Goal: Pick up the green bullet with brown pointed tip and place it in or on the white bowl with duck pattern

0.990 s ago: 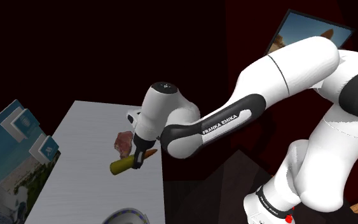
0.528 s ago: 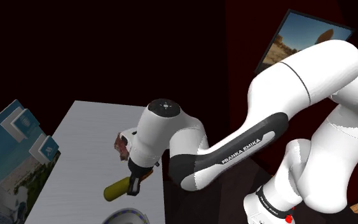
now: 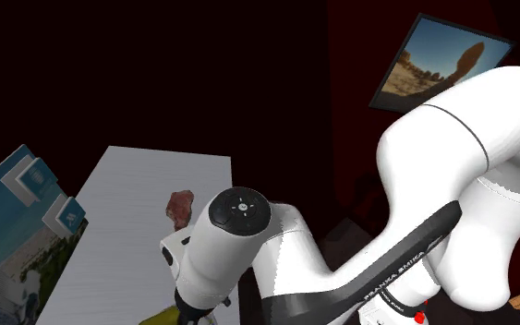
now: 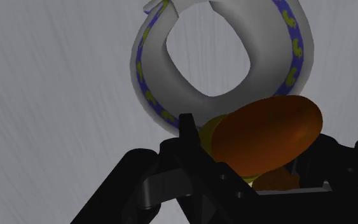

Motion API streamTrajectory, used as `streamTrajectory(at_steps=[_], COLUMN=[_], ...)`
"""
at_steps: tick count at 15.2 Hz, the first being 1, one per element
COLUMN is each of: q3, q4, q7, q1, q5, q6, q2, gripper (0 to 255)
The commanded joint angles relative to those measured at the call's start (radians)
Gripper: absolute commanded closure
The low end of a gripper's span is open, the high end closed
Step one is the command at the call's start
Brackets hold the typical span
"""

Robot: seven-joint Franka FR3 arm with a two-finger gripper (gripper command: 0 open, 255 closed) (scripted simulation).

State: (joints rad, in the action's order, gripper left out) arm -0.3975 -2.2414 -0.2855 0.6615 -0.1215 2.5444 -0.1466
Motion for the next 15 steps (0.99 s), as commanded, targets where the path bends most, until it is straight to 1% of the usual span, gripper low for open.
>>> streamTrajectory(at_steps=[1, 8, 14, 15], q3=[-0.005, 0.02, 0.055, 0.055], q4=[0.009, -0.006, -0.009, -0.009], q7=[-0.053, -0.1, -0.148, -0.148], q1=[0.025, 0.042, 0.068, 0.068], q5=[-0.028, -0.093, -0.157, -0.157], q6=[0.01, 0.092, 0.163, 0.163], q2=[-0.023, -0.097, -0.17, -0.17], gripper=[255, 255, 255, 255])
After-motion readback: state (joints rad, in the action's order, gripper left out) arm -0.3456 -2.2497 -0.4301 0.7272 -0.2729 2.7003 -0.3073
